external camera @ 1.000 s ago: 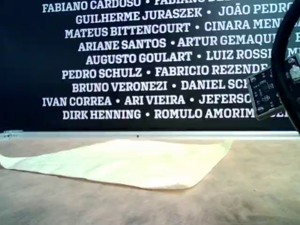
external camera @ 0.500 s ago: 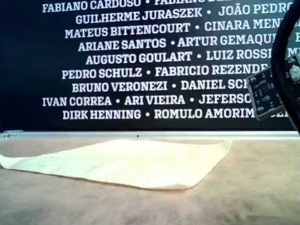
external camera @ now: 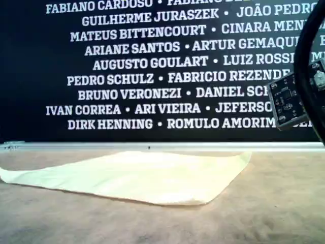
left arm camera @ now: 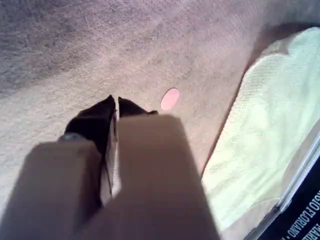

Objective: Fold a cloth

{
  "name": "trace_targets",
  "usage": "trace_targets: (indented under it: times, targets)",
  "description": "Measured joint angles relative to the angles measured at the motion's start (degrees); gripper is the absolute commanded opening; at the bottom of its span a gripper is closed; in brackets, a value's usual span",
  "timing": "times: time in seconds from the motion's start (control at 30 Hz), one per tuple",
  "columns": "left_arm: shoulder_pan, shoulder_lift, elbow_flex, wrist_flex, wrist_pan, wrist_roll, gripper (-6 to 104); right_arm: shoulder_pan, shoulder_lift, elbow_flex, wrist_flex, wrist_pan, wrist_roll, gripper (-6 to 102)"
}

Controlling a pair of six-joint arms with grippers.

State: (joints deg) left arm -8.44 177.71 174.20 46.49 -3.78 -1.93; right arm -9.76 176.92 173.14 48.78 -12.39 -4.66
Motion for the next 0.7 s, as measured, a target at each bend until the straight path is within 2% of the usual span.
trace_targets:
  times: [0.7]
  targets:
    - [0.00,0.00,0.00,0.00,0.26,-0.18,1,0.53,0.00,0.00,0.00,-0.53,0.53,0]
